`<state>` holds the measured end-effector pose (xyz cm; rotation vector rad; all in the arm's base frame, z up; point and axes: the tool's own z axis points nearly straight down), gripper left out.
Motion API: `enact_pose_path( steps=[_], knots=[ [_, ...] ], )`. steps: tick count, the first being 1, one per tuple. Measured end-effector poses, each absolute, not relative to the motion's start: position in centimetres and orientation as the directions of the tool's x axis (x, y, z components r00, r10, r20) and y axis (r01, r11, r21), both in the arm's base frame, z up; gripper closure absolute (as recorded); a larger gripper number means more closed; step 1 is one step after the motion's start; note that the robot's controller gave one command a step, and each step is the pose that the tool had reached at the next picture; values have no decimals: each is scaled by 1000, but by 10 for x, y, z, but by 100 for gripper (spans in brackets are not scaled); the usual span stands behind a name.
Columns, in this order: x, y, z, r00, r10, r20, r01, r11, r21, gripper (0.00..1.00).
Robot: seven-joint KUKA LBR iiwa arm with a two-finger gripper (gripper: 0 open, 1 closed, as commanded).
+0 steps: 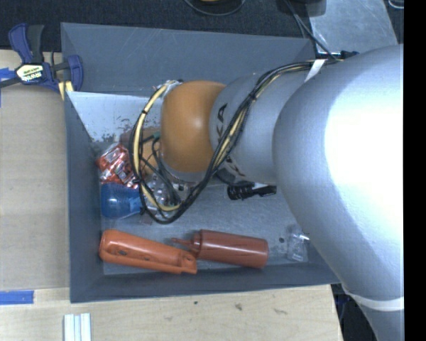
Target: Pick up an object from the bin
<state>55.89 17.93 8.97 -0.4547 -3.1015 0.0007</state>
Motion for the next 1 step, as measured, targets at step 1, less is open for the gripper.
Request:
enact_pose_path(
  steps=[1],
  knots=[
    [558, 179, 104, -958, 287, 9, 287, 958, -2, 100]
  ],
)
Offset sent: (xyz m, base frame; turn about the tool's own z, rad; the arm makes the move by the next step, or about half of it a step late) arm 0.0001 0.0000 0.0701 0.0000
